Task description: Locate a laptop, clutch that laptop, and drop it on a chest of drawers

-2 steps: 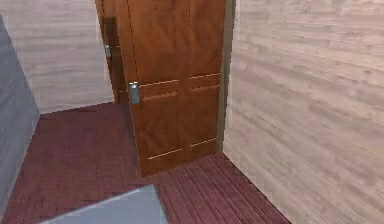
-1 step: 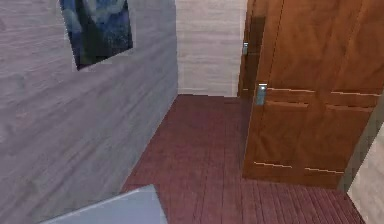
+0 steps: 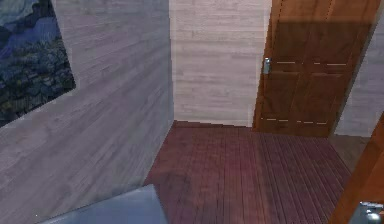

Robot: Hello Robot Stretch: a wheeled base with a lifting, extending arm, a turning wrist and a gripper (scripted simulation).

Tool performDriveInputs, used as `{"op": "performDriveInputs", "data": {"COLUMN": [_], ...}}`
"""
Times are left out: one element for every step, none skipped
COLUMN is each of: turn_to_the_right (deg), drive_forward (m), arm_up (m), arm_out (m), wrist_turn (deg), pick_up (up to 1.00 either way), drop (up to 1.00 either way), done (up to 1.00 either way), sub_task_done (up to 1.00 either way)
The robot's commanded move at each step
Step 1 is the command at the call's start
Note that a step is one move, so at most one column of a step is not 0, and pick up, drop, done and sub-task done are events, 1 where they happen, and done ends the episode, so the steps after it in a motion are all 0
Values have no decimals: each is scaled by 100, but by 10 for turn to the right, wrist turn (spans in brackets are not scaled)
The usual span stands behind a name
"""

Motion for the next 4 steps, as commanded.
{"op": "performDriveInputs", "data": {"turn_to_the_right": [-90, 0, 150, 0], "drive_forward": [0, 35, 0, 60], "arm_up": [0, 0, 0, 0], "arm_out": [0, 0, 0, 0], "wrist_turn": [0, 0, 0, 0], "pick_up": [0, 0, 0, 0], "drop": [0, 0, 0, 0], "done": [0, 0, 0, 0], "sub_task_done": [0, 0, 0, 0]}}
